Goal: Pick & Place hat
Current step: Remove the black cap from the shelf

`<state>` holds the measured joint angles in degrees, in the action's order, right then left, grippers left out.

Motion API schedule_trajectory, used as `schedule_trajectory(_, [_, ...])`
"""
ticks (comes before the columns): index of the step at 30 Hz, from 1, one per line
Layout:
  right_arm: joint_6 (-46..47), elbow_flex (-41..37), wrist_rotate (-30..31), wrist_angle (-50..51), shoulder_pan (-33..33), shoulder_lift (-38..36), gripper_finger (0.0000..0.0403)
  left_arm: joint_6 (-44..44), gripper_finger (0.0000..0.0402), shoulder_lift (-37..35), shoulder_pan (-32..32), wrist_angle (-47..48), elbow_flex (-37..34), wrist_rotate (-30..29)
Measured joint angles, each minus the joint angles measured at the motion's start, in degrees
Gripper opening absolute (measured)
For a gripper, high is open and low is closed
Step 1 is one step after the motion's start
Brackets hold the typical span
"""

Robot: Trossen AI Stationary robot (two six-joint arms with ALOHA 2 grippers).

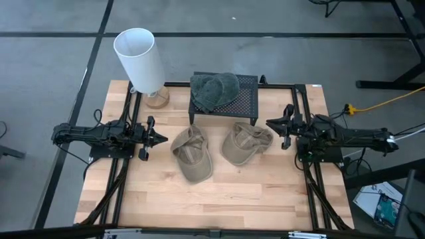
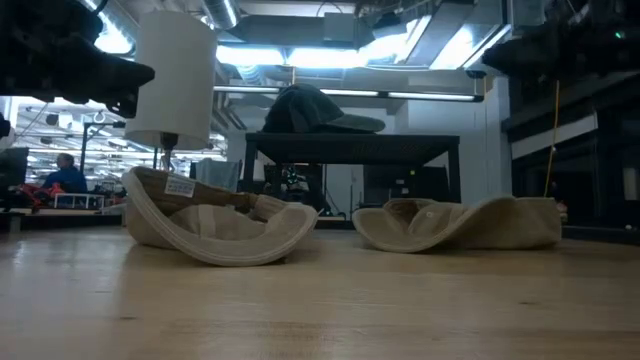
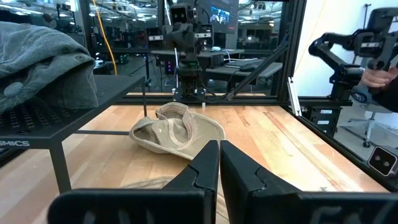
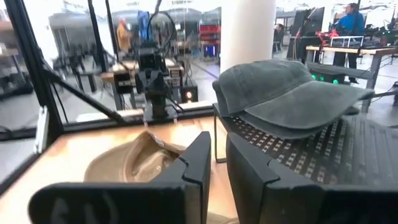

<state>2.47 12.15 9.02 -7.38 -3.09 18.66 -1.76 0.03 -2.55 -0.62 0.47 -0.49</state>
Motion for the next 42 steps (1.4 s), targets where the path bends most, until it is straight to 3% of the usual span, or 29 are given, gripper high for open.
schedule_trajectory(13, [-1.3, 13.1, 0.4, -7.8, 0.0, 24.6, 0.0053, 0.0, 0.0010, 0.0, 0.0, 0.0, 0.0, 0.0])
schedule_trajectory(18, [-5.9, 16.8, 6.8, -8.2, -0.2, 30.8, 0.0053, 0.0, 0.0013, 0.0, 0.0, 0.0, 0.0, 0.0])
schedule_trajectory(22, [-14.4, 22.7, 19.6, -7.4, -1.3, 36.7, 0.0053, 0.0, 0.0011, 0.0, 0.0, 0.0, 0.0, 0.0])
schedule_trajectory(24, [-17.9, 26.6, 24.2, -6.2, -3.4, 39.5, 0.0053, 0.0, 0.0009, 0.0, 0.0, 0.0, 0.0, 0.0])
schedule_trajectory(29, [-18.2, 35.7, 27.8, -1.8, -12.0, 46.9, 0.0053, 0.0, 0.0009, 0.0, 0.0, 0.0, 0.0, 0.0])
schedule_trajectory(33, [-12.6, 41.4, 24.7, 7.0, -20.2, 52.9, 0.0053, 0.0, 0.0008, 0.0, 0.0, 0.0, 0.0, 0.0])
schedule_trajectory(37, [-5.0, 43.9, 13.4, 11.8, -27.2, 58.8, 0.0053, 0.0, 0.0011, 0.0, 0.0, 0.0, 0.0, 0.0])
schedule_trajectory(42, [-0.4, 44.3, 2.1, 9.2, -30.6, 64.5, 0.0053, 0.0, 0.0012, 0.0, 0.0, 0.0, 0.0, 0.0])
